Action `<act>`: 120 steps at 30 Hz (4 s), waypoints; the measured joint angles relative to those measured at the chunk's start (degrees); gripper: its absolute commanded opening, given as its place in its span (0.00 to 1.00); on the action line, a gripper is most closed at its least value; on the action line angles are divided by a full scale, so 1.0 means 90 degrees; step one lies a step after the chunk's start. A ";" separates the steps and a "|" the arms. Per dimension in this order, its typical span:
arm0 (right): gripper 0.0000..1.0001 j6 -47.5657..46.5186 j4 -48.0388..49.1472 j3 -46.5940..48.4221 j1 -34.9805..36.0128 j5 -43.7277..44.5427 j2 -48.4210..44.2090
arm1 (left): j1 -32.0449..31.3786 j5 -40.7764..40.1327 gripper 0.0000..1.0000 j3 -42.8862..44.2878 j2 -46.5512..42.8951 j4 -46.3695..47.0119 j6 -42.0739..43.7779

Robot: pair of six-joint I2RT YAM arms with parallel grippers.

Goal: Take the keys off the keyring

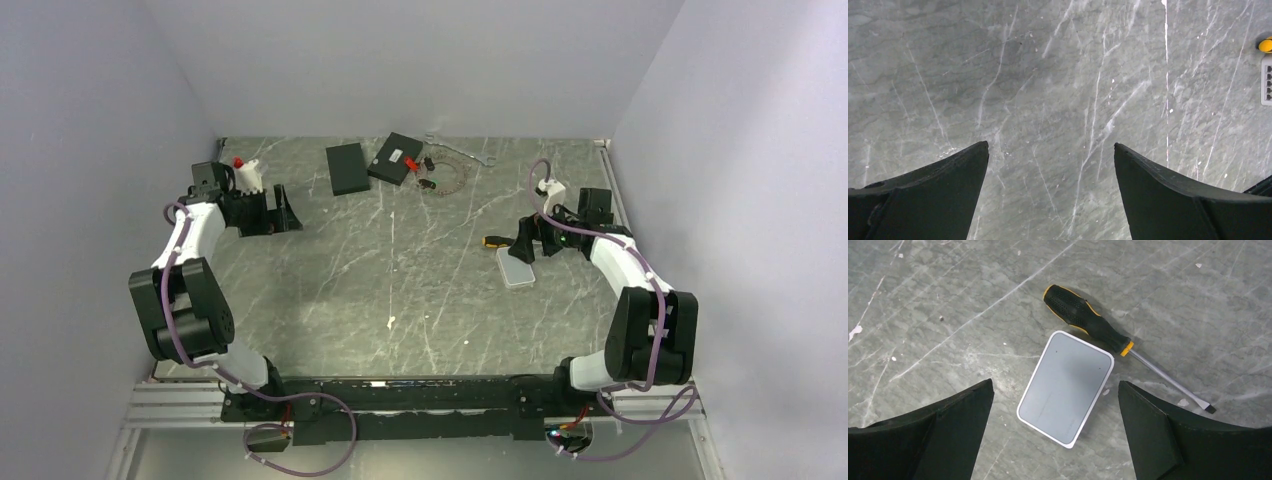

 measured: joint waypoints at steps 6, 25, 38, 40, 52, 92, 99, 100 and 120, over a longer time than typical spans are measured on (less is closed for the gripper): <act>1.00 0.0012 0.0221 -0.0194 0.0087 0.0209 -0.0129 | 0.0092 0.0231 1.00 -0.0248 -0.0260 0.0143 -0.0002; 0.99 -0.0090 0.0408 0.2378 0.1625 0.1455 0.1569 | 0.0376 0.0780 0.99 -0.0311 -0.0379 0.0330 -0.0019; 0.94 0.0022 0.0525 0.5025 0.2773 0.2242 0.4539 | 0.0476 0.1001 0.99 -0.0311 -0.0379 0.0330 -0.0019; 0.91 0.0015 0.0464 0.5547 0.2868 0.2412 0.4976 | 0.0483 0.1027 1.00 -0.0311 -0.0379 0.0330 -0.0019; 0.78 -0.0187 0.0083 0.6773 0.3157 0.2754 0.6033 | 0.0512 0.1144 1.00 -0.0311 -0.0379 0.0330 -0.0019; 0.00 -0.0255 -0.0233 0.6091 0.3356 0.2747 0.4879 | 0.0549 0.1280 0.99 -0.0313 -0.0374 0.0294 0.0039; 0.00 -0.0206 -0.0690 0.6098 0.3354 0.2538 0.4129 | 0.0549 0.1654 1.00 -0.0301 -0.0389 0.0107 0.0240; 0.00 -0.0194 -0.0780 0.6098 0.3354 0.2482 0.4034 | 0.0549 0.1732 0.99 -0.0299 -0.0410 0.0073 0.0296; 0.00 0.1030 -0.1783 0.5013 0.3412 0.0063 0.2127 | -0.1848 0.3007 0.86 0.0510 -0.1059 0.0301 0.0845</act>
